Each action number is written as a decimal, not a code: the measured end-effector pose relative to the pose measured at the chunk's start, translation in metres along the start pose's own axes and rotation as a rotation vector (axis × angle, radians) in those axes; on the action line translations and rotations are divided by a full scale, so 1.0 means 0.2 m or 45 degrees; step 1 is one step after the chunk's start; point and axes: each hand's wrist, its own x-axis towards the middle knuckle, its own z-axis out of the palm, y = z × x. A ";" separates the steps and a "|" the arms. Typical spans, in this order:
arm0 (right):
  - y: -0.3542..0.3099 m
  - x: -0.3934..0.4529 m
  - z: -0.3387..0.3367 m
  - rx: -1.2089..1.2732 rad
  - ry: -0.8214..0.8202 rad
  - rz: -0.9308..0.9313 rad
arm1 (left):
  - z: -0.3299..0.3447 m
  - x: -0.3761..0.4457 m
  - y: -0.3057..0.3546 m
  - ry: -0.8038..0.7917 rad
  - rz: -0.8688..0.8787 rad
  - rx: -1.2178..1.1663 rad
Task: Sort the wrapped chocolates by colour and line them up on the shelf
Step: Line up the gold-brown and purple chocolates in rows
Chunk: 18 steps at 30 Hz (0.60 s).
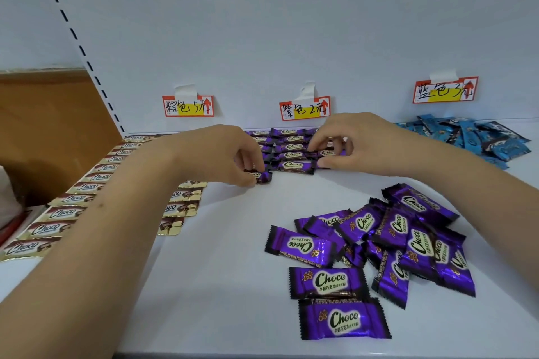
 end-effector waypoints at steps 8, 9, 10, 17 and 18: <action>-0.08 0.06 0.10 -0.149 -0.107 -0.124 | 0.01 0.01 -0.01 -0.010 0.003 0.000; -0.08 0.06 0.10 -0.142 -0.106 -0.115 | 0.01 0.01 -0.01 -0.005 0.006 0.002; -0.08 0.06 0.11 -0.132 -0.104 -0.106 | 0.01 0.01 -0.01 -0.002 0.007 0.008; -0.07 0.06 0.12 -0.104 -0.083 -0.052 | 0.01 0.01 0.00 0.019 0.004 0.015; -0.06 0.06 0.11 -0.105 -0.080 -0.052 | 0.00 0.01 0.00 0.040 -0.002 0.004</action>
